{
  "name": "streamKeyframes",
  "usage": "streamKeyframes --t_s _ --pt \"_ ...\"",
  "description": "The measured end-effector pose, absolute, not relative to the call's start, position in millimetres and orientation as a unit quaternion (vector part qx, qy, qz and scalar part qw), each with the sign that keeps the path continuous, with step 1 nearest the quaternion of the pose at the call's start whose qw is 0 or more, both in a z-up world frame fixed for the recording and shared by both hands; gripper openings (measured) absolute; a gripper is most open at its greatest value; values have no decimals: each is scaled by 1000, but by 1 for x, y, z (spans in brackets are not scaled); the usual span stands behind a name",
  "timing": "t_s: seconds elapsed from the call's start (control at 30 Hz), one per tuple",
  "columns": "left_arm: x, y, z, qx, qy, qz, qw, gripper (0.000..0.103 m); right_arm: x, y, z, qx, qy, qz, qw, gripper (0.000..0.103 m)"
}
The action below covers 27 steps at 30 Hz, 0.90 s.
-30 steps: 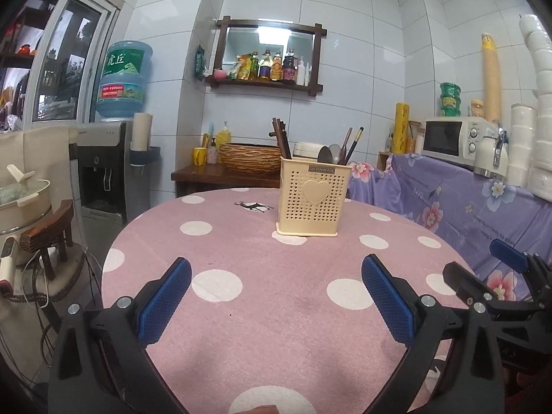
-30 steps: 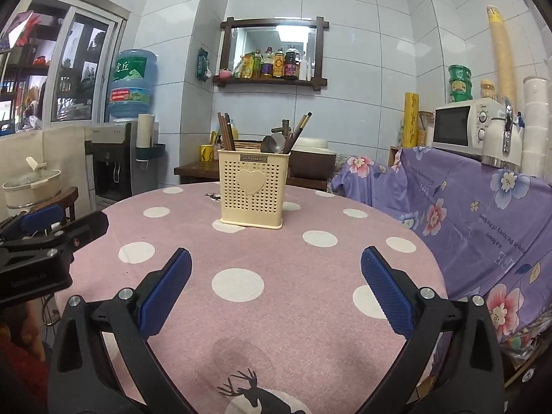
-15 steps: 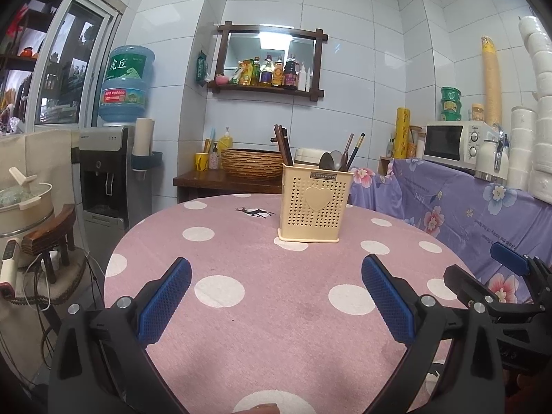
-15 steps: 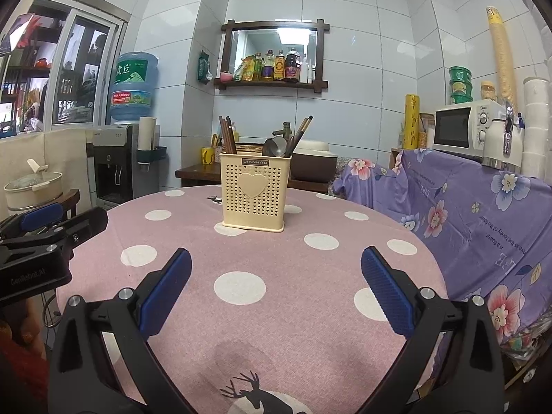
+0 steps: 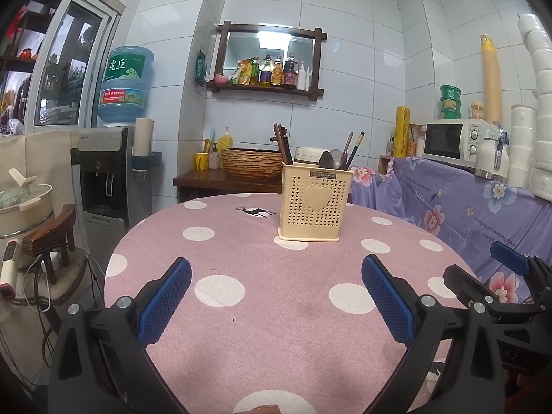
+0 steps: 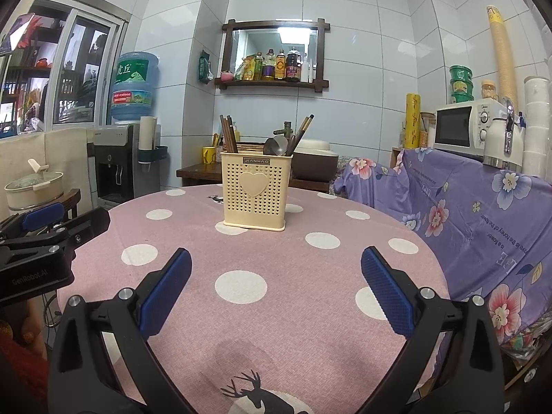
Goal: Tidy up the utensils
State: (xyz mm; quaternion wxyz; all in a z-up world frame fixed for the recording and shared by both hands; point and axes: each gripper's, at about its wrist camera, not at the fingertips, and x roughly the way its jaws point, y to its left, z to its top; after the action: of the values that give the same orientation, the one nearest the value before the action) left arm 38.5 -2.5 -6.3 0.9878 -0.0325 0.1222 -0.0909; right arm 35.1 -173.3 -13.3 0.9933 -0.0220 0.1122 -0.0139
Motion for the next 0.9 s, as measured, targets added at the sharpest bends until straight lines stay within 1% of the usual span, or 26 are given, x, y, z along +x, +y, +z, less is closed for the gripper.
streamKeyframes --t_s 0.9 --pt "38 -1 -6 -33 120 -92 988 98 35 -171 -15 -21 114 -13 993 97"
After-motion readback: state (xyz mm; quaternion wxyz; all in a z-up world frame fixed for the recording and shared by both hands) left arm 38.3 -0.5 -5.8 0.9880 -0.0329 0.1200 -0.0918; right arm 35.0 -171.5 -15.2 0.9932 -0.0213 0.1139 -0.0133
